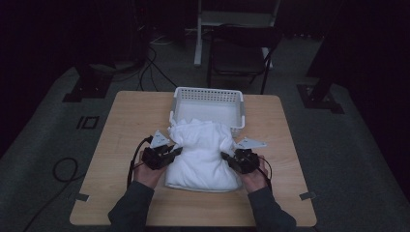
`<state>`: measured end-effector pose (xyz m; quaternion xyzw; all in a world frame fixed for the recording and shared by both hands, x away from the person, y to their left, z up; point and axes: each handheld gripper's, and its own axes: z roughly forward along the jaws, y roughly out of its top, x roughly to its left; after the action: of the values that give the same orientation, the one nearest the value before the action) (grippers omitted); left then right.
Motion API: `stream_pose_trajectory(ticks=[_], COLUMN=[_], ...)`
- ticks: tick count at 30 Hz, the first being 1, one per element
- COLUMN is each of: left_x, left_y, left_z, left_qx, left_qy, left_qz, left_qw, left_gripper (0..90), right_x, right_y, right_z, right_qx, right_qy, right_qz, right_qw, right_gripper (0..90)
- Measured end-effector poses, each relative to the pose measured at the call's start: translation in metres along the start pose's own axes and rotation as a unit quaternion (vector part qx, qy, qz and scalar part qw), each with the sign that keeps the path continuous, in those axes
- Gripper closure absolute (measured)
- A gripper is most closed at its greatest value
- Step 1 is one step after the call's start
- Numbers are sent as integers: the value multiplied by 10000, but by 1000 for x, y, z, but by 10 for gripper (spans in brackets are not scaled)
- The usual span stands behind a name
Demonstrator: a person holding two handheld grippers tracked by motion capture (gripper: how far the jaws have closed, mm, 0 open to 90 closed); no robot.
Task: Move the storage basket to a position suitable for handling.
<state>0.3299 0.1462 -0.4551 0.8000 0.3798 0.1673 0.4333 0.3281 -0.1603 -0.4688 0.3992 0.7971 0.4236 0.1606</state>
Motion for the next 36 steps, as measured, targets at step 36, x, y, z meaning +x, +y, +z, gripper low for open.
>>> stream_pose_trajectory(ticks=[36], left_x=[18], left_y=[44], left_z=[5], left_qx=[-222], left_qy=[-57], left_qz=[8], left_qw=[9997], left_gripper=[781], right_x=[-19], right_y=[43], right_z=[-9], right_qx=[-258], right_qy=[-221], right_qz=[-116], right_qw=[9994], right_gripper=[780])
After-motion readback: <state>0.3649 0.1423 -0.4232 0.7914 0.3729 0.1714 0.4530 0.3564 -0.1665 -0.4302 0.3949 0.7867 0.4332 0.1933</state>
